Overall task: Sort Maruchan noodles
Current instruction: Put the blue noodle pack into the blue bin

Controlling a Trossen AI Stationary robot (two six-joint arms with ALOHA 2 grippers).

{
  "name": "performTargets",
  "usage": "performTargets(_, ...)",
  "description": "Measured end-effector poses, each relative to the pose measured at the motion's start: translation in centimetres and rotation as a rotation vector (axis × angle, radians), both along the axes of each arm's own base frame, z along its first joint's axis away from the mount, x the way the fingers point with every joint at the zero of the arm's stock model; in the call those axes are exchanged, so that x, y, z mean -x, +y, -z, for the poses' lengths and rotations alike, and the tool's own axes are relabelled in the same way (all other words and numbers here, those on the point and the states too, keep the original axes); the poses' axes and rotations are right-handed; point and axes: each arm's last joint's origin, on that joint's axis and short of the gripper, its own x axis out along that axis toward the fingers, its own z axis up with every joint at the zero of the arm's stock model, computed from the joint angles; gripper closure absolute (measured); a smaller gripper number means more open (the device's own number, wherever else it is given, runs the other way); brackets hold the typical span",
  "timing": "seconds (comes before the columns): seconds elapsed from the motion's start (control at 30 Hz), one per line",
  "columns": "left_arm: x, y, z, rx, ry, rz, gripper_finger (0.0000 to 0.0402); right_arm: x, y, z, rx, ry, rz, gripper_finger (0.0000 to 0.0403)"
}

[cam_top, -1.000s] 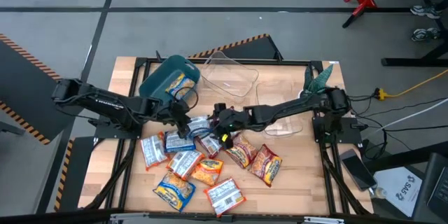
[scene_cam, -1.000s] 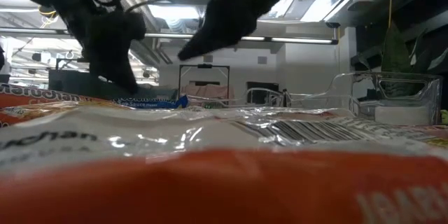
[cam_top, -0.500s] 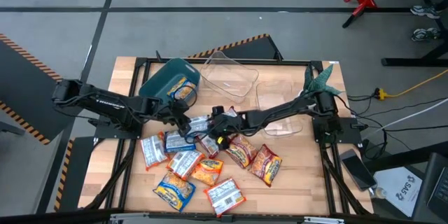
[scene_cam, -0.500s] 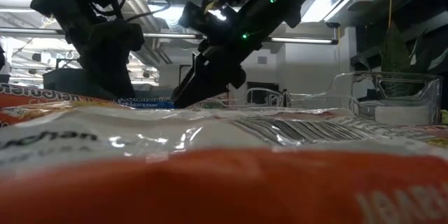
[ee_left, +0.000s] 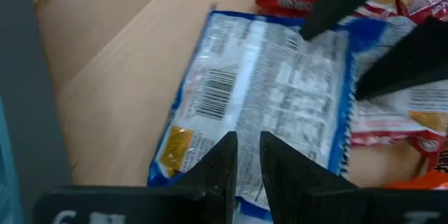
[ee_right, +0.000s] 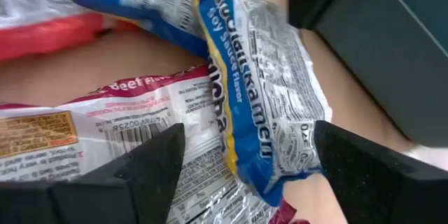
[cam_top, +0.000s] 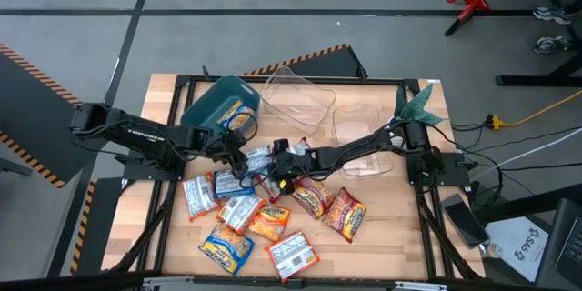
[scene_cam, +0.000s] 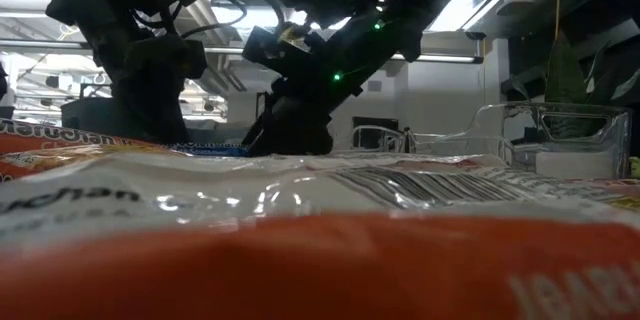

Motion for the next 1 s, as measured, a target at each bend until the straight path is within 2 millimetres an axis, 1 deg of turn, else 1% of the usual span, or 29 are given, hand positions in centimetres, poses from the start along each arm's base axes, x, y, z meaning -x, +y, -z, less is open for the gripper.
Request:
performTargets(0.27,0.0,0.0,0.0,0.0,0.001,0.0,0.0346,0.0,-0.1,0.1,0.019,0.004,0.021,0.0186)
performTargets(0.37,0.0,0.0,0.0,0.0,0.001,0.0,0.0346,0.0,-0.1,0.1,0.019,0.003,0.021,0.0206)
performTargets(0.43,0.0,0.0,0.0,0.0,0.001,0.0,0.0346,0.0,-0.1,0.0,0.018,-0.006,0.02,0.0212)
performTargets(0.53,0.0,0.0,0.0,-0.004,0.002,-0.003,0.0346,-0.2,-0.1,-0.6,0.014,-0.037,0.02,0.0209)
performTargets(0.63,0.0,0.0,0.0,-0.013,0.002,-0.008,0.0346,-0.7,-0.1,-1.6,0.013,-0.067,0.025,0.0192)
performTargets(0.77,0.0,0.1,0.1,-0.023,0.007,-0.014,0.0346,-1.4,-0.8,-2.5,-0.004,-0.092,0.021,0.0167)
performTargets(0.87,0.0,0.1,0.1,-0.023,0.008,-0.014,0.0346,-1.4,-0.8,-2.4,-0.036,-0.085,-0.015,0.0157)
performTargets(1.0,0.0,0.1,0.1,-0.024,0.009,-0.013,0.0346,-1.3,-0.8,-1.8,-0.076,-0.038,-0.064,0.0156)
